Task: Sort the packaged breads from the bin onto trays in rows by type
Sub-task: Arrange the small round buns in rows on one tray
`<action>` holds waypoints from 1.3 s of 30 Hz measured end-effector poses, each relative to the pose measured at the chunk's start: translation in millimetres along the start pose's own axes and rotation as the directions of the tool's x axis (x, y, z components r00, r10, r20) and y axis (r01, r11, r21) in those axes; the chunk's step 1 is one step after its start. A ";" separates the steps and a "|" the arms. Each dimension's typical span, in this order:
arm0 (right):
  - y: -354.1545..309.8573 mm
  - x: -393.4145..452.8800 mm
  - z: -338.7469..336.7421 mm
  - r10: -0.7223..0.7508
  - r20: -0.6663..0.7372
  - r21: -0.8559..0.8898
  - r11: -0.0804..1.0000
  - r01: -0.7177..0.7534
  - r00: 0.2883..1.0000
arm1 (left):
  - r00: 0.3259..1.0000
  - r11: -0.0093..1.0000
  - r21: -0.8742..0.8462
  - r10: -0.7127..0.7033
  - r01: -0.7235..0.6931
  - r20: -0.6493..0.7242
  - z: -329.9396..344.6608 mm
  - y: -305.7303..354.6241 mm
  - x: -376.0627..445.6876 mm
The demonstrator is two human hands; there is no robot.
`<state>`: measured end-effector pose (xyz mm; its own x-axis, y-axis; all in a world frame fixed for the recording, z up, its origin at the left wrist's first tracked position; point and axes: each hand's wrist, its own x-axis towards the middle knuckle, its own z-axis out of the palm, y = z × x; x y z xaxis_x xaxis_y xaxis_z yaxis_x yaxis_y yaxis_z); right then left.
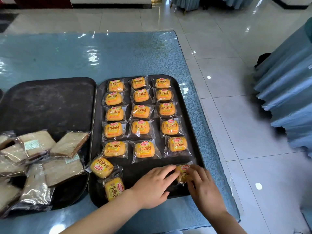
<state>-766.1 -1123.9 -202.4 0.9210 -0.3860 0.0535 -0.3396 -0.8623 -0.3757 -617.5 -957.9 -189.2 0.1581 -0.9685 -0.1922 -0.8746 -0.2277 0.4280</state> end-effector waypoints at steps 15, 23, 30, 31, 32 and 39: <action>-35.5 43.4 -28.6 -0.071 0.044 0.102 0.993 0.067 0.996 | 0.963 0.973 -0.190 -0.170 0.131 -0.208 -26.9 -24.9 -25.1; -96.7 63.3 1.4 -0.284 0.268 0.243 0.945 0.221 0.920 | 0.850 0.888 -0.267 -0.444 0.375 -0.284 -42.0 -53.2 -89.8; -142.2 64.7 34.0 -0.266 0.503 0.353 0.932 0.086 0.822 | 0.793 0.850 -0.205 -0.526 0.485 -0.306 -35.2 -64.0 -132.3; -146.8 63.9 37.9 -0.244 0.525 0.347 0.936 0.057 0.815 | 0.784 0.845 -0.209 -0.535 0.493 -0.313 -34.3 -63.9 -136.2; -151.2 63.3 41.5 -0.229 0.541 0.347 0.937 0.033 0.809 | 0.777 0.840 -0.212 -0.543 0.500 -0.318 -33.0 -64.2 -140.4; -177.5 60.6 56.3 -0.129 0.590 0.302 0.951 -0.070 0.797 | 0.777 0.818 -0.270 -0.571 0.508 -0.265 -23.9 -64.9 -154.3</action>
<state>-639.2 -975.7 -184.6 0.8906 -0.0027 -0.4548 -0.3292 -0.6937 -0.6406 -574.2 -796.1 -166.1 0.7435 -0.6494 -0.1595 -0.5112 -0.7058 0.4904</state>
